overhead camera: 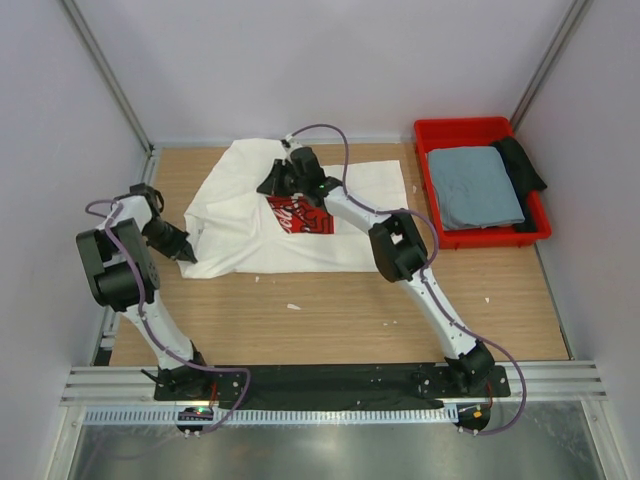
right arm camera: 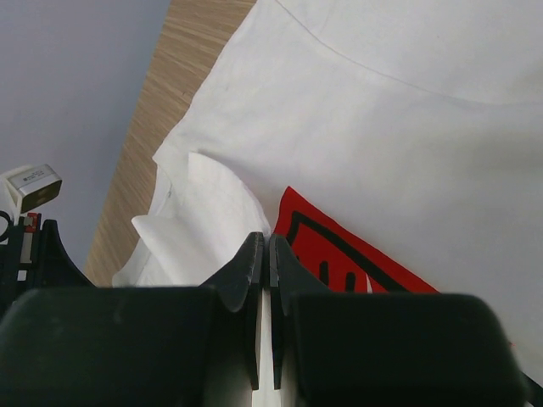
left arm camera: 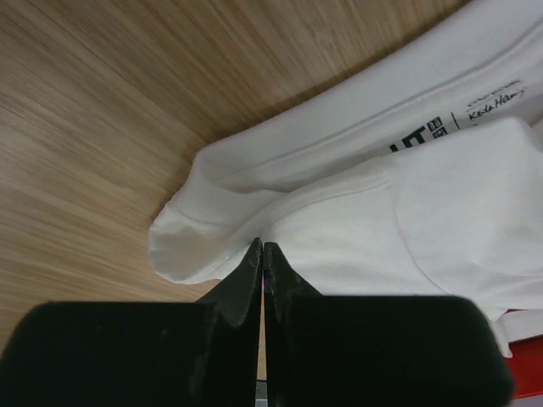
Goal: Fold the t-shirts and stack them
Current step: Fold the tshirt
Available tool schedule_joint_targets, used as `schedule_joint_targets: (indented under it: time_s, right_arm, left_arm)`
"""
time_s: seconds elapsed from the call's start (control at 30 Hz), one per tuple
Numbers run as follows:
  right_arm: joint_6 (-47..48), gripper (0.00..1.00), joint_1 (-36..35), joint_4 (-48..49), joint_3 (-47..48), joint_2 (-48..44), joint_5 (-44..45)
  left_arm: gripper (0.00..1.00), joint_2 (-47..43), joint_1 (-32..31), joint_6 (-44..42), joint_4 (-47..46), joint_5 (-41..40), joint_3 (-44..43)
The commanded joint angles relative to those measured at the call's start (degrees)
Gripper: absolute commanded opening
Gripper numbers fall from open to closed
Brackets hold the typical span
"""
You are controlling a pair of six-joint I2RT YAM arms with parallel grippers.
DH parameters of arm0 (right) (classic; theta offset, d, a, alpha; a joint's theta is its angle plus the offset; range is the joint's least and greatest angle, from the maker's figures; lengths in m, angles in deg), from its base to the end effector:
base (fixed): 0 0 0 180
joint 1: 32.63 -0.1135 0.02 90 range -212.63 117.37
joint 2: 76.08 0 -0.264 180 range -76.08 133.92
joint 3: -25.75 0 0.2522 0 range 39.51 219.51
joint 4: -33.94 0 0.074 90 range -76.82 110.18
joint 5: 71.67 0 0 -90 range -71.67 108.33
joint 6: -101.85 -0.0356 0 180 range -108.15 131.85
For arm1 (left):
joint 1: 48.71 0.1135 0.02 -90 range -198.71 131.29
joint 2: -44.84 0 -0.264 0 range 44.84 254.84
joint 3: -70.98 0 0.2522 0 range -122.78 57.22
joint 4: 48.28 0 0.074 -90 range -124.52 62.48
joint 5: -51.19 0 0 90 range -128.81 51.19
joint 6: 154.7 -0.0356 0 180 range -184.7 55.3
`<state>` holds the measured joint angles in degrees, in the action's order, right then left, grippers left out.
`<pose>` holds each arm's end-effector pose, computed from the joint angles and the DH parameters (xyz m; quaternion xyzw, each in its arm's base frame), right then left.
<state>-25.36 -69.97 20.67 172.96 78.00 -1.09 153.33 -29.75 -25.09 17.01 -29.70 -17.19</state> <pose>0.4769 0.3787 0.1617 -0.0975 0.8080 0.4518 0.3653 0.3315 0.1079 0.1675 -0.4846 0.8703 -0.0849 0.0233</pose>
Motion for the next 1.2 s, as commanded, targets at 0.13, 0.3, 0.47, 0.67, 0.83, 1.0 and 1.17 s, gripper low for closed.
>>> schedule_joint_targets:
  time_s: [0.13, 0.3, 0.47, 0.67, 0.83, 1.0, 1.17]
  right_arm:
    - [2.06, 0.03, -0.1, 3.55, -5.11, -7.04, 2.28]
    - [2.32, 0.03, -0.1, 4.78, -9.51, -9.49, 4.73]
    - [3.2, 0.03, -0.01, 6.8, -15.48, -13.1, 7.99]
    - [3.02, 0.04, -0.1, 6.89, -16.81, -13.72, 9.22]
    - [2.93, 0.04, -0.1, 7.59, -20.58, -15.38, 10.89]
    - [3.11, 0.03, -0.01, 8.03, -23.32, -16.88, 12.82]
    - [2.93, 0.04, -0.01, 8.3, -24.11, -17.06, 14.67]
  left_arm:
    - [0.0, 1.9, 1.78, 0.46, 3.05, -4.27, -0.03]
    - [0.0, 2.34, 2.4, -0.06, 3.58, -6.11, -0.12]
    - [0.0, 2.43, 3.01, -0.33, 3.67, -6.47, 0.23]
    - [0.0, 3.31, 3.19, -0.59, 3.84, -6.73, -0.64]
    - [0.0, 3.66, 3.27, -0.59, 3.84, -6.99, -1.0]
    - [0.0, 4.45, 3.27, -0.86, 3.84, -6.91, -1.17]
    - [0.0, 4.63, 3.19, -0.94, 3.75, -6.91, -1.26]
